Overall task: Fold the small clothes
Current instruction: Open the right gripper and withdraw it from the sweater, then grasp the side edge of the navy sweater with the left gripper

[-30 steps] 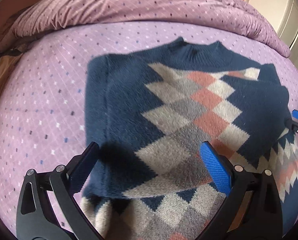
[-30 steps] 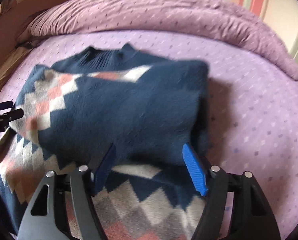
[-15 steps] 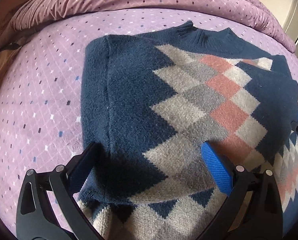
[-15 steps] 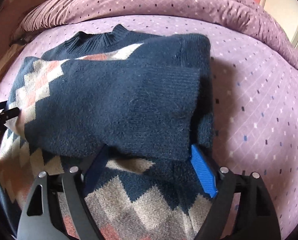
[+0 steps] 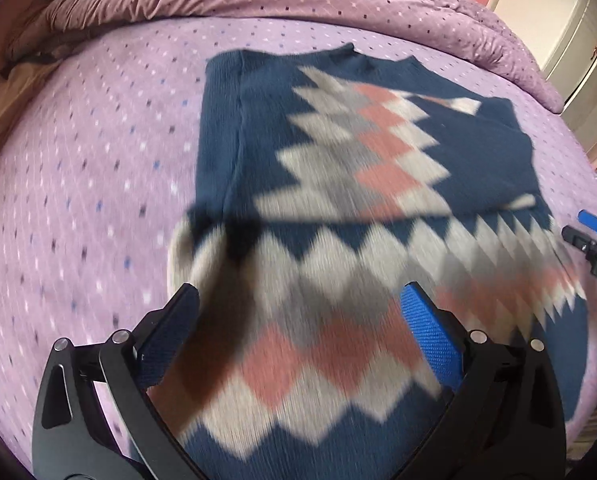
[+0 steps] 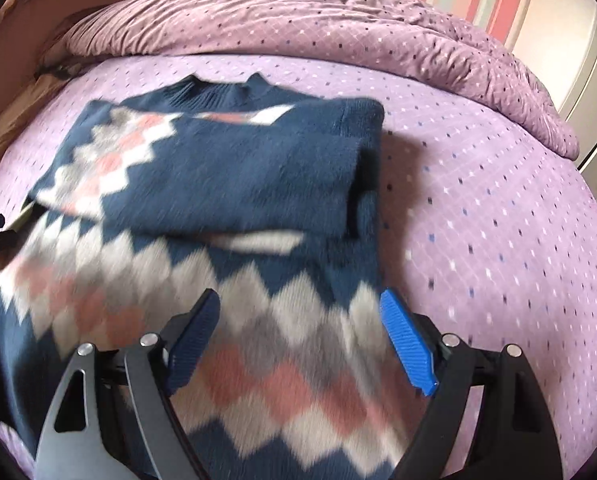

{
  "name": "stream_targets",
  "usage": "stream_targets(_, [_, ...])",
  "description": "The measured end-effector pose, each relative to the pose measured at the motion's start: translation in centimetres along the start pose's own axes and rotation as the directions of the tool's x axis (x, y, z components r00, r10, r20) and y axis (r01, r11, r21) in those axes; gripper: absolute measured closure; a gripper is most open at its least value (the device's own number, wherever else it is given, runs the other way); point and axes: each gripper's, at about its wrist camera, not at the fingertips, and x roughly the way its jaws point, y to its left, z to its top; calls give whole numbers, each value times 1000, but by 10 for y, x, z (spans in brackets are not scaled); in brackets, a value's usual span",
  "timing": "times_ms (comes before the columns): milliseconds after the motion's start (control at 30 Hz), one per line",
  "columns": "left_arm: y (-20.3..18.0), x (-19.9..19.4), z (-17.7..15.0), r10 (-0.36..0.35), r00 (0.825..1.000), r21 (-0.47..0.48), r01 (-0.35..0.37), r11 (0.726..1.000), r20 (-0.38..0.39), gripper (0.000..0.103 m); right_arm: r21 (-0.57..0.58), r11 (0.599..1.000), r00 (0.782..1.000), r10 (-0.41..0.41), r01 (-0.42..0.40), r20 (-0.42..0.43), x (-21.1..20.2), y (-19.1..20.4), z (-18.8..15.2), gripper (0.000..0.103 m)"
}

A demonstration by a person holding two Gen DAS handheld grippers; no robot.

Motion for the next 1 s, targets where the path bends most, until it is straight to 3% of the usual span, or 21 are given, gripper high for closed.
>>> stream_targets(100, [2, -15, -18, -14, 1000, -14, 14, 1000, 3, 3, 28, 999, 999, 32, -31, -35, -18, 4, -21, 20])
stream_targets(267, [7, -33, -48, -25, 999, -64, 24, 998, -19, 3, 95, 992, 996, 83, -81, -24, -51, 3, -61, 19])
stream_targets(400, [4, -47, -86, 18, 999, -49, -19, 999, -27, 3, 101, 991, 995, 94, -91, -27, -64, 5, -84, 19])
stream_targets(533, [8, -57, -125, 104, 994, -44, -105, 993, -33, 3, 85, 992, 993, 100, -94, -58, -71, 5, -110, 19])
stream_targets(800, [37, -86, -175, 137, 991, -143, -135, 980, 3, 3, 112, 993, 991, 62, -48, -122, -80, -10, -148, 19])
stream_targets(1000, [59, -82, -193, 6, 999, -257, -16, 966, -40, 3, 132, 990, 990, 63, -46, -129, -80, -7, -152, 19])
